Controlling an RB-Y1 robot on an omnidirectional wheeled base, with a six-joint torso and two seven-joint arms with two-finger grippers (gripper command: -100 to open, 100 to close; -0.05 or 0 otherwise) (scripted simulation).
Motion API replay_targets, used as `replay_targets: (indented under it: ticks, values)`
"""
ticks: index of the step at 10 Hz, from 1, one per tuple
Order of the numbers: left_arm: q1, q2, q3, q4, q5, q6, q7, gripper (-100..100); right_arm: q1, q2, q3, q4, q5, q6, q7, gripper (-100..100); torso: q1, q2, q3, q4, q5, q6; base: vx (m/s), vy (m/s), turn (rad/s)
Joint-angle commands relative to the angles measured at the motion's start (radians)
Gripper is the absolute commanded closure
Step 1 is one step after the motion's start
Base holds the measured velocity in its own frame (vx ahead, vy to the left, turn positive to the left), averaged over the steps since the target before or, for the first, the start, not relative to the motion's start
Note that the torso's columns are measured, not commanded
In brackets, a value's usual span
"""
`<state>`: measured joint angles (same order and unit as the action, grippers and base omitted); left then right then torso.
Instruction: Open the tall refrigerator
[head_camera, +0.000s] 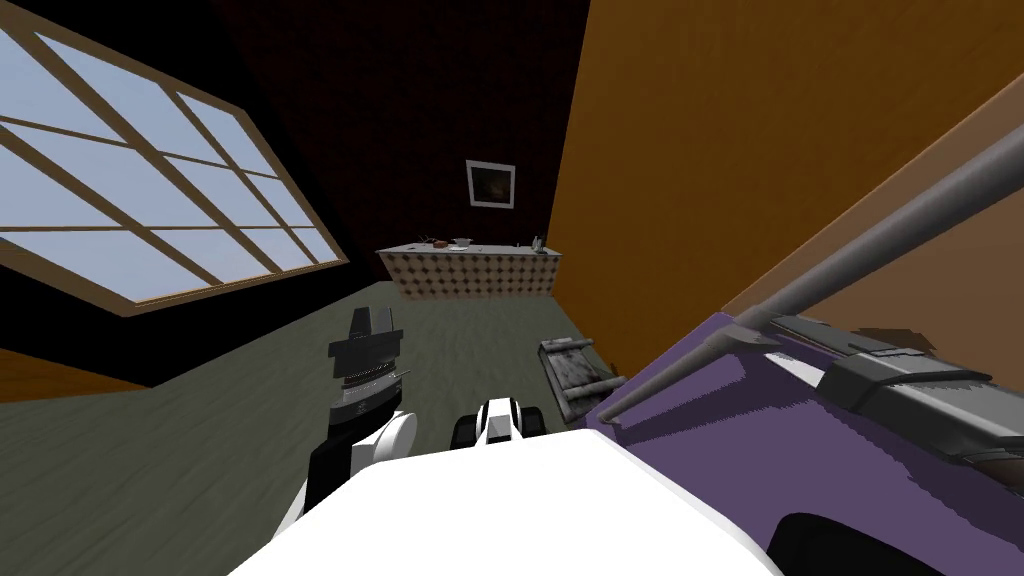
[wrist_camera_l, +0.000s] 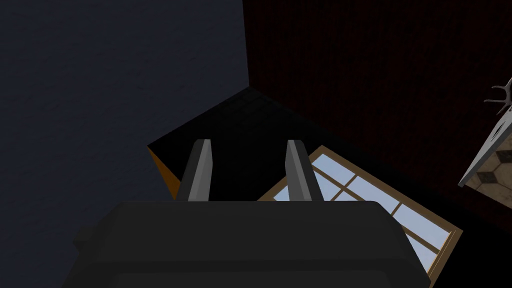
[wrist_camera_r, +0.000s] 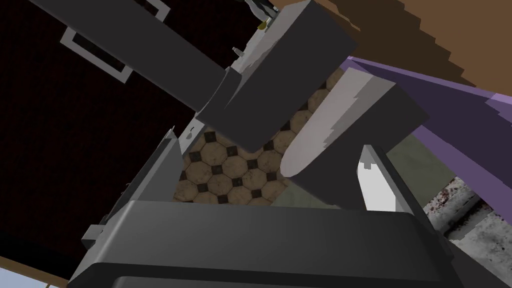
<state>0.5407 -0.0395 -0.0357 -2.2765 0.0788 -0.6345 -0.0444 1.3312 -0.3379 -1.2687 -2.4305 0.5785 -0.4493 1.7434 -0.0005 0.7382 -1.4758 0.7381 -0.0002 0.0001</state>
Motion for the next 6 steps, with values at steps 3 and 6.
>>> replay_targets:
  ticks: [3,6]
  values:
    - [0.0,0.0,0.0,0.0,0.0,0.0,0.0,0,-0.018,-0.032,0.0,-0.004,-0.032,-0.046,0.02,100,0.006,0.007,0.005,0.002,0.002,0.001,-0.161,0.123,0.094]
    - [-0.001,0.0,0.0,0.0,0.0,0.0,0.0,0,-0.035,-0.065,0.001,-0.008,-0.065,-0.093,0.04,100,0.002,0.001,0.001,0.0,0.001,0.0,-0.217,0.173,0.095]
